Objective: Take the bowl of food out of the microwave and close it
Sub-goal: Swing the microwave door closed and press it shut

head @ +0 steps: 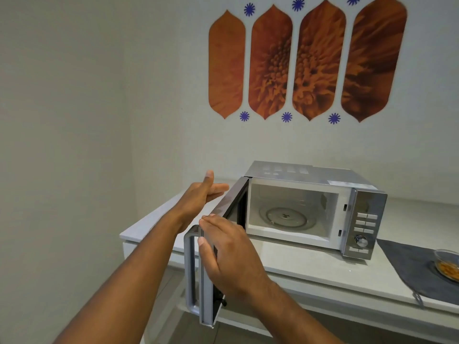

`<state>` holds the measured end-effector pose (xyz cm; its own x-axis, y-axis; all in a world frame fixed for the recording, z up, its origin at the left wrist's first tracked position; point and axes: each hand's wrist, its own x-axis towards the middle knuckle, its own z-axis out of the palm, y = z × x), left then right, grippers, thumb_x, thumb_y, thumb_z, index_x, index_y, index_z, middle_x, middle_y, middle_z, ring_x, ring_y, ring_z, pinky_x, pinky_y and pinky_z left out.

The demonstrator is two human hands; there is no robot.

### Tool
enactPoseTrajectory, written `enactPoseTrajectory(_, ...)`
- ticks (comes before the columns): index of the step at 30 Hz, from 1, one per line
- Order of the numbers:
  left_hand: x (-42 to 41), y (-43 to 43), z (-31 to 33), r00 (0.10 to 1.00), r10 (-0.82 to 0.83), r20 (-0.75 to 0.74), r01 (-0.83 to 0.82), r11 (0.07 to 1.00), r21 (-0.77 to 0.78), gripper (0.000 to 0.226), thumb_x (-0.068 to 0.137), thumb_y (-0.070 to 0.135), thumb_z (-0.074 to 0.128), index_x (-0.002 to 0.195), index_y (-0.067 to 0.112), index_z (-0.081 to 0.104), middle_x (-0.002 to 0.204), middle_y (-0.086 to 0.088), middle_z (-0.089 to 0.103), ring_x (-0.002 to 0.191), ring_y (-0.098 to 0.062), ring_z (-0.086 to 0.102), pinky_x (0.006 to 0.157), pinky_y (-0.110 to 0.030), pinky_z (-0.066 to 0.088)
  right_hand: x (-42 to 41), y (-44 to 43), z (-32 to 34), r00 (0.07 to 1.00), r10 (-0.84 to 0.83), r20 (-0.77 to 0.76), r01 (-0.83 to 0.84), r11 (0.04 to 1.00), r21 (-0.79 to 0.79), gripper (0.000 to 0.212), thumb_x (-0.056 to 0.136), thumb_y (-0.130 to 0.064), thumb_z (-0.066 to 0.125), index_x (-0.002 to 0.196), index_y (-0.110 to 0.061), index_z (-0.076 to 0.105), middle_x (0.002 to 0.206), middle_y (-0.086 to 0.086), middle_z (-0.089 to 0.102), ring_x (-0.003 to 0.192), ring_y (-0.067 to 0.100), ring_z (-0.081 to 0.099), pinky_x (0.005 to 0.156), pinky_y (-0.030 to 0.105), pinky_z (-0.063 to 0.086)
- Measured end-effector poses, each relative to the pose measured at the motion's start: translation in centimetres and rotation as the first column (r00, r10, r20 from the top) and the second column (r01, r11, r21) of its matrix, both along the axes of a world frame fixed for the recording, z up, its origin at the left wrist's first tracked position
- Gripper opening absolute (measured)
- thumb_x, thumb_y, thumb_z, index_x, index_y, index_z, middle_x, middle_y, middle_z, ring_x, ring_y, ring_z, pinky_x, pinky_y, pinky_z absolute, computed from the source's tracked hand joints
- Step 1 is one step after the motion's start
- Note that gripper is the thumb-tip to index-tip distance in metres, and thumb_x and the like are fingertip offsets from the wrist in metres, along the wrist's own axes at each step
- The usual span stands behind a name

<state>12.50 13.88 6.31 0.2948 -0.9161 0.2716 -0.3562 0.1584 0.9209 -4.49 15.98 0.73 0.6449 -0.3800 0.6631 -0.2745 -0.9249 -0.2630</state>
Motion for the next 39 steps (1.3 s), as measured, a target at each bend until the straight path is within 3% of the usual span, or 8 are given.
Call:
enactPoseTrajectory(7,-2.1,-1.0,-1.6,0.986,-0.046,0.162,0.037,0.998,0.06,0.08,0.102,0.07,0.016,0.145,0.021,0.064,0.155,0.009,0.058,0.136,-0.001,0.049,0.124,-0.031,0.027,-2.5,-0.9,-0.9,0.998,-0.046,0.04,0.047,0.999,-0.016,0.044,0.104,-0.038,0.044,0.141,-0.018,0.059,0.143,-0.002,0.063,0.138,0.007,0.048,0.115,0.013,0.016)
enactPoseTrajectory(12,-3.0,-2.6,-3.0,0.965,-0.098,0.241,0.101,0.995,0.002,0.104,0.083,0.094,0.01,0.144,0.029,0.064,0.157,0.013,0.055,0.146,-0.004,0.044,0.129,-0.037,0.022,-5.1,-2.1,-1.8,0.989,-0.106,0.099,0.11,0.993,-0.033,0.045,0.104,-0.039,0.047,0.138,-0.015,0.063,0.141,0.001,0.065,0.136,0.011,0.053,0.115,0.031,0.041)
enactPoseTrajectory(17,-4.7,-4.2,-3.6,0.946,-0.144,0.289,0.165,0.985,-0.049,0.11,0.075,0.101,0.013,0.143,0.032,0.065,0.156,0.011,0.055,0.139,0.007,0.044,0.113,-0.013,0.024,-8.1,-3.3,-2.1,0.967,-0.211,0.142,0.221,0.973,-0.061,0.045,0.102,-0.04,0.049,0.132,-0.012,0.067,0.133,0.004,0.07,0.127,0.016,0.062,0.107,0.039,0.051)
enactPoseTrajectory(20,-5.6,-5.3,-4.0,0.946,-0.152,0.285,0.175,0.983,-0.056,0.111,0.073,0.102,0.018,0.141,0.029,0.067,0.147,0.005,0.063,0.119,0.02,0.055,0.09,0.006,0.037,-9.6,-4.2,-2.0,0.949,-0.278,0.148,0.292,0.952,-0.089,0.045,0.1,-0.041,0.051,0.129,-0.011,0.069,0.129,0.005,0.072,0.122,0.019,0.066,0.104,0.039,0.052)
enactPoseTrajectory(22,-6.0,-6.1,-4.4,0.944,-0.141,0.299,0.164,0.985,-0.054,0.106,0.076,0.1,0.017,0.143,0.034,0.065,0.155,0.004,0.058,0.138,0.005,0.05,0.11,-0.009,0.04,-10.6,-4.8,-1.7,0.939,-0.319,0.129,0.333,0.936,-0.11,0.045,0.1,-0.042,0.05,0.127,-0.011,0.069,0.125,0.006,0.074,0.119,0.02,0.067,0.105,0.039,0.05)
enactPoseTrajectory(25,-7.0,-7.1,-4.9,0.913,-0.122,0.388,0.156,0.986,-0.057,0.095,0.085,0.093,0.014,0.149,0.039,0.057,0.167,0.007,0.043,0.16,-0.016,0.027,0.132,-0.048,0.021,-12.0,-5.8,-1.1,0.915,-0.391,0.098,0.4,0.909,-0.119,0.042,0.099,-0.044,0.051,0.123,-0.015,0.069,0.121,0.004,0.075,0.114,0.018,0.068,0.107,0.036,0.044)
enactPoseTrajectory(33,-9.3,-10.8,-5.4,0.766,-0.095,0.636,0.161,0.986,-0.046,0.056,0.107,0.056,0.026,0.159,0.038,0.039,0.17,0.013,0.034,0.153,0.005,0.018,0.134,-0.043,0.014,-14.9,-8.5,-0.4,0.752,-0.65,-0.108,0.633,0.758,-0.158,0.06,0.094,-0.061,0.047,0.135,-0.021,0.064,0.14,-0.002,0.066,0.138,0.021,0.054,0.12,0.057,0.021)
enactPoseTrajectory(39,-12.0,-13.0,-4.9,0.625,-0.05,0.779,0.148,0.987,-0.056,0.066,0.107,0.043,0.052,0.165,0.029,0.025,0.176,0.006,0.016,0.161,-0.01,-0.002,0.123,-0.028,0.004,-16.8,-10.7,1.3,0.64,-0.689,-0.34,0.69,0.71,-0.14,0.077,0.101,-0.062,0.038,0.162,-0.021,0.017,0.172,0.0,0.015,0.159,0.02,0.003,0.125,0.056,-0.006)
